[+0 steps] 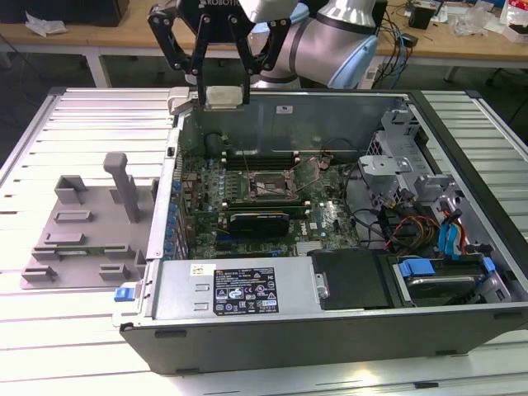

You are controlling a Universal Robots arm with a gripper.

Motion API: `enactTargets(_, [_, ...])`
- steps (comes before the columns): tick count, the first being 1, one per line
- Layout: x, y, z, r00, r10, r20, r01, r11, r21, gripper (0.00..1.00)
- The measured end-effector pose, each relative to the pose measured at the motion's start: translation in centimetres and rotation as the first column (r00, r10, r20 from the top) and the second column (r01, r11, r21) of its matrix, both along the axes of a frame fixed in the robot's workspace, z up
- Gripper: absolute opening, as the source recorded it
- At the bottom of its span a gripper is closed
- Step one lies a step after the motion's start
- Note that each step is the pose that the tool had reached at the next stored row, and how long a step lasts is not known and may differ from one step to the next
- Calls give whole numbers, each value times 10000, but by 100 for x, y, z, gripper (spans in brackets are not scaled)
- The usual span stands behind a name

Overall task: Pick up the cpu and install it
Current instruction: 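Pick up the cpu and move it towards the insertion slot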

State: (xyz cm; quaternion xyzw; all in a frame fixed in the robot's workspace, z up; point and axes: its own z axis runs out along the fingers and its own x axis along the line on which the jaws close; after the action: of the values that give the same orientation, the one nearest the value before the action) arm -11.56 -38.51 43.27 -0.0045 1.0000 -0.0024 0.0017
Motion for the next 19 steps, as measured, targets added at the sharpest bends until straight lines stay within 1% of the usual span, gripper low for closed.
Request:
enactTargets(3, [46,0,-49,10000,1,0,-1,10000,-53,55])
enactTargets(7, [97,0,-99,10000,1,0,-1,9999,-133,55])
enactTargets(12, [139,0,-132,10000,0,0,0,9998,-193,55])
enactTargets(13, [186,0,-172,10000,-1,0,1,9997,-243,55])
enactTargets(16, [276,0,-242,10000,0,0,0,9994,-337,55])
enactTargets(18, [326,0,-281,10000,0,0,0,9994,-357,55])
enactTargets(19, [332,0,-288,10000,0,1,0,9994,-360,55])
